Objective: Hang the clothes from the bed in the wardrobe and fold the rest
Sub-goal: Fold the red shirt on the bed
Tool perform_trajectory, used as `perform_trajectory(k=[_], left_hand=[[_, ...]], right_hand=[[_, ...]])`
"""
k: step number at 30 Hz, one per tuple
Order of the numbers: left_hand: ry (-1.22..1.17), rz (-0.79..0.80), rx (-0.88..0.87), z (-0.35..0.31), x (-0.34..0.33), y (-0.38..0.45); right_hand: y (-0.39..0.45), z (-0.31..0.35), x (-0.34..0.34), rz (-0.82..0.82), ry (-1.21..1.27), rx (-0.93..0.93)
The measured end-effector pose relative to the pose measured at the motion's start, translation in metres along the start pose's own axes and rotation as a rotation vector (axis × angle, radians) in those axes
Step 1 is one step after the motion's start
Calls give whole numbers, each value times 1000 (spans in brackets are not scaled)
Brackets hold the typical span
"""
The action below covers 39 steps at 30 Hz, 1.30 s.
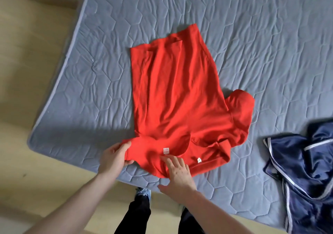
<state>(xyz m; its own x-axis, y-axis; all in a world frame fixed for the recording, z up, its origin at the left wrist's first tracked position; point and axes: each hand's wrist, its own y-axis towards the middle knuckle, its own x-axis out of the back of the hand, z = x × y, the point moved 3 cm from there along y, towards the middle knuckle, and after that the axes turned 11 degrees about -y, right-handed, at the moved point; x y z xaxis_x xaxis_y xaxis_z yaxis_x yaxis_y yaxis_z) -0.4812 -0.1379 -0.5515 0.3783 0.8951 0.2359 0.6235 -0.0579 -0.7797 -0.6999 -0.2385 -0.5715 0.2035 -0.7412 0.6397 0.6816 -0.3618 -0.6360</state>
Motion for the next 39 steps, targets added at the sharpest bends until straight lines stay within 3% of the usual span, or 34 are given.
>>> perform_trajectory(k=[4,7,12,17,23,28,31,35,39], left_hand=[[-156,45,11,-12,-19,-10],[-151,138,-66,-32,-38,-28],[0,308,-286,-86,-107,-71],[69,484,-396,-107,-239,-108],[210,576,-350,-87,-365,-119],[371,704,-251,-60,-398,-96],[397,667,-237,-55,-380,-66],[590,423,-397,-86,-332,2],[619,119,-481,-145,-291,67]], right_hand=[[15,16,-8,-52,-24,-253],[13,1,5,-135,37,-315],[-14,-44,48,-375,522,-465],[-39,-103,89,-480,719,-628],[-40,-160,100,-515,775,-743],[-31,-190,89,-464,677,-862],[-29,-195,88,-524,686,-899],[-5,-177,105,-701,535,-667],[45,-157,118,-590,454,-464]])
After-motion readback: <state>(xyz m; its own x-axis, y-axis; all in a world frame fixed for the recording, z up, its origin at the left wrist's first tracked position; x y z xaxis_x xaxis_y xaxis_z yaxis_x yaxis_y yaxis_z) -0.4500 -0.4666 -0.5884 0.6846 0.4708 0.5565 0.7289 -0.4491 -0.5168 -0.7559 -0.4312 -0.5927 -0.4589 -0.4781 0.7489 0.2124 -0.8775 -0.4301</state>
